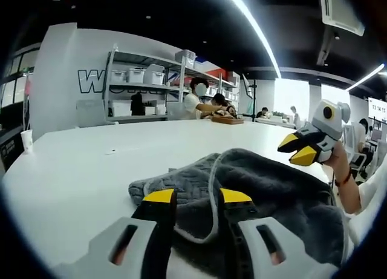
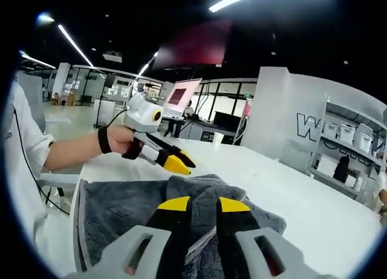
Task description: Open the folded towel by lifting each exposed corner and separating the folded layers until the towel lies flat within the target outline without major curled edges
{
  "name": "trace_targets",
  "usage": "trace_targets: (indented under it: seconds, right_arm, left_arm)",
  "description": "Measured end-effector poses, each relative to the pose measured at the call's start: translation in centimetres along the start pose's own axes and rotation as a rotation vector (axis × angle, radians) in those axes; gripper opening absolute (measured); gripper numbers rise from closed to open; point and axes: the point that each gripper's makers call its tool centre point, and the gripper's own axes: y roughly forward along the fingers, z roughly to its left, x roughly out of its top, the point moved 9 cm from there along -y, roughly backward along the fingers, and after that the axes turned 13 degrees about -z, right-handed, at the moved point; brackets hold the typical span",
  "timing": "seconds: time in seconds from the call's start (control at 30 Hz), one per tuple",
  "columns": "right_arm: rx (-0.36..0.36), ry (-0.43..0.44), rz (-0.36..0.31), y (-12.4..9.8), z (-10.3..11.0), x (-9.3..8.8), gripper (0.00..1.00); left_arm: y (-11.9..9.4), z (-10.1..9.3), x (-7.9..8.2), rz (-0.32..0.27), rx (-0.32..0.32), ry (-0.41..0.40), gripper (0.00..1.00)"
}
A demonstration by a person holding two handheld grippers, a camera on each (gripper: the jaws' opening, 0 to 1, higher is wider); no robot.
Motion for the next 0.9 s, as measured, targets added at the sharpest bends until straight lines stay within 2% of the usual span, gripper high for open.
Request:
trace_targets:
  seconds: [0.23, 0.47, 0.73, 0.9]
  right_arm:
    - [-0.01, 0.005, -0.005, 0.4, -0.4, 0.1, 0.1]
    - [-0.006, 0.023, -0.01, 0.8, -0.6, 0.3, 0.11]
    - [-0.009, 0.03, -0.007, 1.3, -1.0, 0.1, 0.12]
    - [-0.012, 0.043, -0.006, 1.6, -1.1, -0.2, 0.13]
  left_arm:
    - [0.2, -0.2, -0.2, 0.001, 0.007, -0.01, 0.26]
    - [0.9, 0.7, -0.3, 0.001, 0.021, -0.033, 0.26]
    - [1.3, 1.1, -0.7, 0.012, 0.037, -0.061, 0.27]
    - [1.7, 1.1, -1.0, 0.024, 0.056, -0.051, 0.27]
